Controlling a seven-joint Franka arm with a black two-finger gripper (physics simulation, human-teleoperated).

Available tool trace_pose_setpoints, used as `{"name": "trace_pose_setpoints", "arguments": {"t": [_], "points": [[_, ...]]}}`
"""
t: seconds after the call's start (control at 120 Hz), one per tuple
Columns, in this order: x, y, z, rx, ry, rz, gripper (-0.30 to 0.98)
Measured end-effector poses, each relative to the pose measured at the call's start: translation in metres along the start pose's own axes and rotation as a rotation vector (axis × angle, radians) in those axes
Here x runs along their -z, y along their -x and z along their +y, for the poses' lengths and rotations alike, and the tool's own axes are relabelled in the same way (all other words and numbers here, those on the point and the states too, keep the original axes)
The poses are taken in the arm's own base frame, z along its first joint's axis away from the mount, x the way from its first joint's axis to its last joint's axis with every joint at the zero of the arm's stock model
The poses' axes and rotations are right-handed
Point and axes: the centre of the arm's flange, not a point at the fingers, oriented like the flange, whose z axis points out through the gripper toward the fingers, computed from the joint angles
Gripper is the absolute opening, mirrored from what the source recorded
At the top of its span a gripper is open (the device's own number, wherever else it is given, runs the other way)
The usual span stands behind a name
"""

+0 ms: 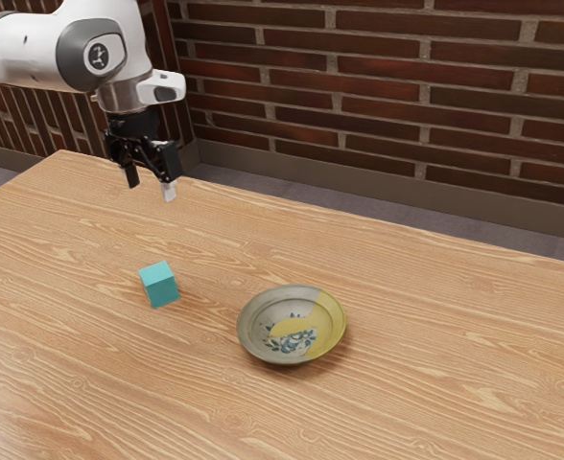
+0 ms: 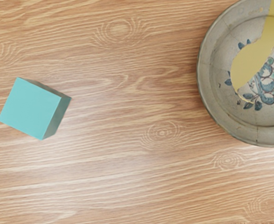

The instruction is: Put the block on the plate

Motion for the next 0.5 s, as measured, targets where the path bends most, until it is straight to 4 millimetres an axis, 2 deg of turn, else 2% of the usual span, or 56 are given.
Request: {"name": "trace_pose_setpoints", "arguments": {"t": [0.167, 0.342, 0.5], "points": [[-0.005, -0.002, -0.004, -0.013, 0.000, -0.006, 0.69], [-0.031, -0.017, -0.004, 0.000, -0.004, -0.034, 0.69], [-0.045, -0.021, 0.004, 0.075, -0.015, -0.045, 0.69]]}}
